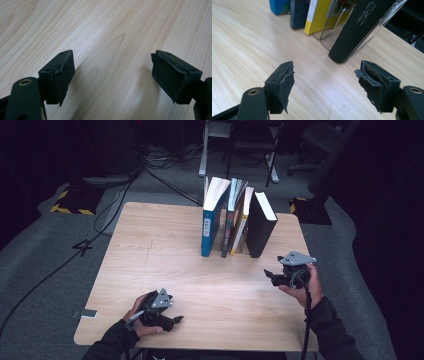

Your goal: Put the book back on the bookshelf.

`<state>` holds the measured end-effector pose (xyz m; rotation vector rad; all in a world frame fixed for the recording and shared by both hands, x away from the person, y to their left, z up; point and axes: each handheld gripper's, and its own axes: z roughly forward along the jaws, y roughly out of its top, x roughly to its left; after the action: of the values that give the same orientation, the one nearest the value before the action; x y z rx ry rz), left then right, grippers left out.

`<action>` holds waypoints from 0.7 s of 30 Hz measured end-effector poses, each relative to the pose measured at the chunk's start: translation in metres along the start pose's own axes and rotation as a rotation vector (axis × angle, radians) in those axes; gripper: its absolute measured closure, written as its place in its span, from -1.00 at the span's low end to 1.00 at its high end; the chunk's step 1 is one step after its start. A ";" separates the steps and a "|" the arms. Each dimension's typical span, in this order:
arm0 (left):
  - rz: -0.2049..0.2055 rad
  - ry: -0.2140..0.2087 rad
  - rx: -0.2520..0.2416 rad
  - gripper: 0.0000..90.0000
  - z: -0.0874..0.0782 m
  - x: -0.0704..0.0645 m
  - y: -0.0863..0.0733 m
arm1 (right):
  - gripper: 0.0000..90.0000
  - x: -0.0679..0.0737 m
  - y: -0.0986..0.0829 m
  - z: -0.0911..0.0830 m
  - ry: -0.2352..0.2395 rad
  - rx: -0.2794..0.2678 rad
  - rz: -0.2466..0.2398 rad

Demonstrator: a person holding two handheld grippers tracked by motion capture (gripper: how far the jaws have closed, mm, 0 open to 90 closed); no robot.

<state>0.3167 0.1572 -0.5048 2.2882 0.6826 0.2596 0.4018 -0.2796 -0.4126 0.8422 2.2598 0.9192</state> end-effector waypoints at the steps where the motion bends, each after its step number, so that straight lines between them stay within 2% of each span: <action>1: 0.000 0.000 0.000 -0.58 0.000 0.000 0.000 | -0.36 0.000 0.000 0.000 0.000 0.000 0.000; 9: -0.001 0.000 0.000 -0.58 0.000 0.000 0.000 | -0.38 0.009 -0.021 -0.012 0.013 0.013 -0.075; 13: -0.001 0.000 0.000 -0.58 0.000 0.000 0.000 | -0.38 0.012 -0.030 -0.016 0.023 0.020 -0.096; 21: -0.001 0.000 0.000 -0.58 0.000 0.000 0.000 | -0.39 0.015 -0.050 -0.020 0.038 0.044 -0.105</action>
<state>0.3167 0.1572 -0.5048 2.2877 0.6839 0.2585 0.3612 -0.3054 -0.4413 0.7226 2.3410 0.8478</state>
